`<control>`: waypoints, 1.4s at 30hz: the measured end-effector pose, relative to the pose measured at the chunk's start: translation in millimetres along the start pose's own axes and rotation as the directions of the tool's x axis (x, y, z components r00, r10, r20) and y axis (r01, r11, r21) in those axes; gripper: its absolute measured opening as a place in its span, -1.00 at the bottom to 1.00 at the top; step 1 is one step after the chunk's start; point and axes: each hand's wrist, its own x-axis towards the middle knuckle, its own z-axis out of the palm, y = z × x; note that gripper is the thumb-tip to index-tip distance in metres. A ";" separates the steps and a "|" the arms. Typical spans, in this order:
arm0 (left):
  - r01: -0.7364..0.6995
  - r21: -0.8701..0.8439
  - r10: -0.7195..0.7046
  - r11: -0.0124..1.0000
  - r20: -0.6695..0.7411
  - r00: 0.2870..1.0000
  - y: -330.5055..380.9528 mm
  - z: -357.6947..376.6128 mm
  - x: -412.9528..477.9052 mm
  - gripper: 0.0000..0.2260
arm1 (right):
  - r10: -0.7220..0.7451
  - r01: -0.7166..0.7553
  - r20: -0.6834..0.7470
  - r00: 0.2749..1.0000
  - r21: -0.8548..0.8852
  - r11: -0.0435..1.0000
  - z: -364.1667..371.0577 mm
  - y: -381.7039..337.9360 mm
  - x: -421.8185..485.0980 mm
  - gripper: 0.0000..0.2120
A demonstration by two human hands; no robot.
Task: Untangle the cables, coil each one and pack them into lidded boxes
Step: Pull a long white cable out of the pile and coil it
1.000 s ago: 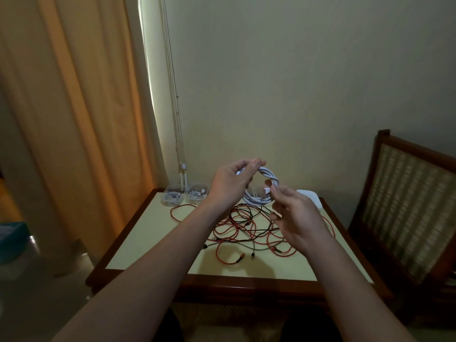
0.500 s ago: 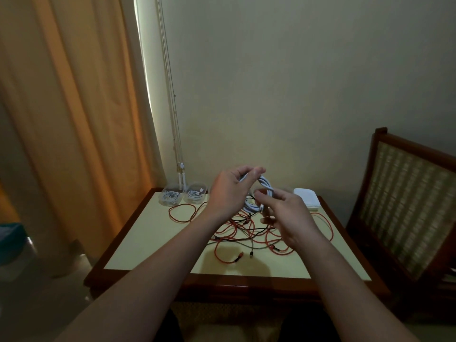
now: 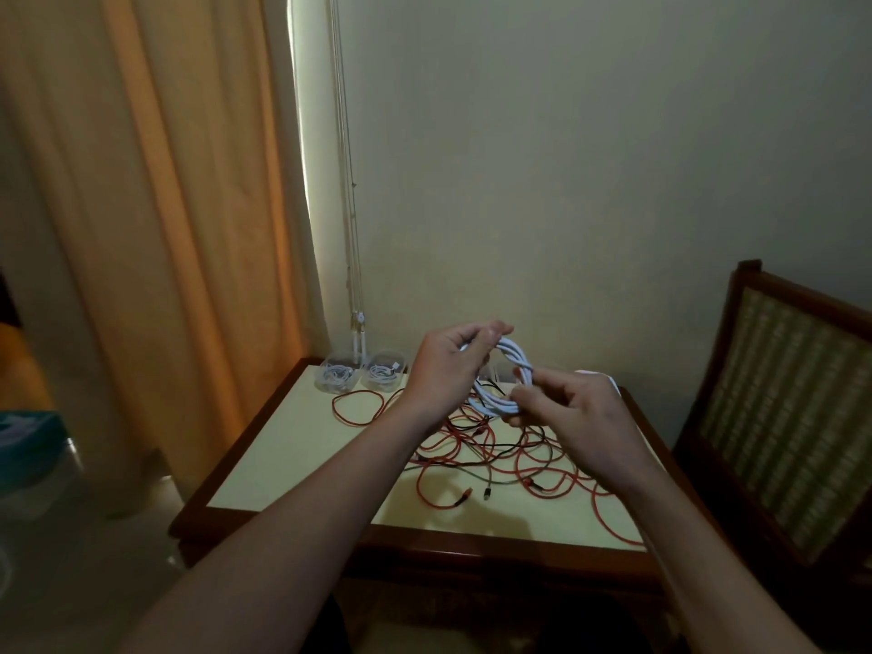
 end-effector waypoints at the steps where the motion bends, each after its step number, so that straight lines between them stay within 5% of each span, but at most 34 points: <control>1: 0.036 -0.025 -0.036 0.999 -0.001 0.999 -1.4 0.5 1.7 -0.77 | -0.003 0.004 -0.036 0.999 0.015 1.000 1.5 2.3 0.5 -0.84; 5: 0.135 0.016 -0.135 0.991 0.057 0.989 -5.7 0.9 1.8 -0.70 | -0.094 0.038 -0.304 0.948 -0.187 0.982 7.9 20.5 6.8 -0.43; 11: 0.277 -0.015 -0.269 0.961 0.190 0.944 -6.7 -12.4 -4.9 -0.65 | -0.218 0.059 -0.357 0.908 -0.406 0.912 -0.5 38.9 23.2 -0.63; 19: 0.495 0.025 -0.483 0.869 0.266 0.834 -2.6 -8.1 -3.5 -0.64 | -0.232 0.020 -0.372 0.899 -0.494 0.870 9.0 45.9 24.6 -0.64; 26: 0.550 -0.157 -0.423 0.820 0.479 0.769 -13.2 -15.1 -3.9 -0.62 | -0.231 -0.016 -0.396 0.889 -0.530 0.848 11.0 46.9 23.4 -0.63; 34: 0.317 -0.158 -0.263 0.935 0.288 0.921 -33.6 -2.8 -7.8 -0.45 | -0.216 0.045 -0.408 0.887 -0.389 0.920 22.0 39.3 23.0 -0.70; 38: 0.367 -0.308 -0.218 0.878 0.425 0.879 -28.0 3.6 -8.5 -0.60 | -0.165 0.032 -0.373 0.913 -0.339 0.940 28.5 37.8 18.1 -0.70; 42: 0.418 -0.506 -0.226 0.755 0.397 0.890 -28.9 4.9 -8.0 -0.72 | -0.056 -0.043 -0.396 0.916 -0.236 0.971 26.5 39.5 20.4 -0.66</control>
